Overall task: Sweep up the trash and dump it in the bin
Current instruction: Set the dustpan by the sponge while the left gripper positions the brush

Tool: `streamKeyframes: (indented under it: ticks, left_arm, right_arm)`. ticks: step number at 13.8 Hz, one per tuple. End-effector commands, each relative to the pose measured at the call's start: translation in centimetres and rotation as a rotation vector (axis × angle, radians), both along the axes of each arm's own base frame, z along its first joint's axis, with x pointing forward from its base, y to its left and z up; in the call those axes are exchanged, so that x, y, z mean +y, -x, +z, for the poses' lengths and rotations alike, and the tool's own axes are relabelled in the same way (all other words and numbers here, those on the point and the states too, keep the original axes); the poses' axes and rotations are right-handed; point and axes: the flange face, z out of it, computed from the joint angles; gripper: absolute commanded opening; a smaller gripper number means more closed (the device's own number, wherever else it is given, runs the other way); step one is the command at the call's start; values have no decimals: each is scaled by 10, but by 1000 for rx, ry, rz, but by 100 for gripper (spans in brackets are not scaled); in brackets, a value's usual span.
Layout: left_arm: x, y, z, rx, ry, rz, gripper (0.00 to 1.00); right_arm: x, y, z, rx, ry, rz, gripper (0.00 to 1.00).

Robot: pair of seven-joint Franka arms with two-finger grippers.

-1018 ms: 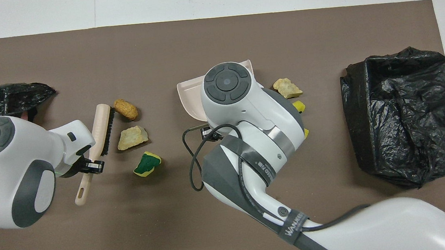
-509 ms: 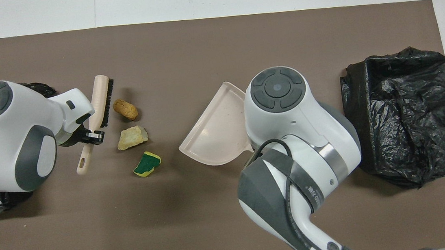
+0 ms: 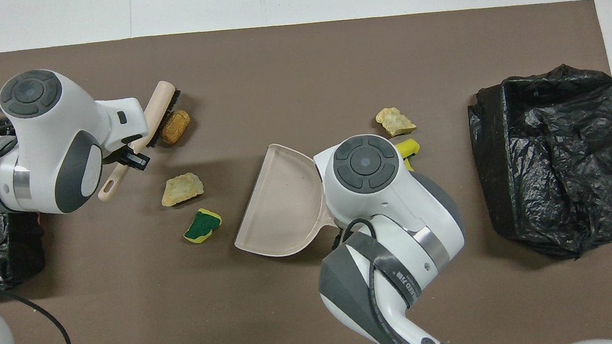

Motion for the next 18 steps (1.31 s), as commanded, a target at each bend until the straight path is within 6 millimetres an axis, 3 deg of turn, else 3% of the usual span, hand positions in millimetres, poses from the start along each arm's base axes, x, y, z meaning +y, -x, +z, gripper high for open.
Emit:
streamKeyframes:
  ticks: [1,6,10,12,15,18]
  left_arm:
    - [5,1,0,39,-30,-125,0]
    - [26,27,-8,181,-65,-213,0]
    - [33,67,-22,248,-69,-200,0]
    - [34,86,-23,257,-71,-190,0]
    - [23,100,-25,256,-86,-116,0]
    - [-4,125,-33,263,-100,-85,0]
  right_arm:
    - [9,16,-10,-10,-11,33,0]
    - [11,24,-22,-4,-4,42,0]
    - [22,43,-24,-48,69,-47,0]
    - [22,43,-24,-49,70,-50,0]
    - [21,44,-25,-48,71,-50,0]
    - [20,43,-26,-46,72,-51,0]
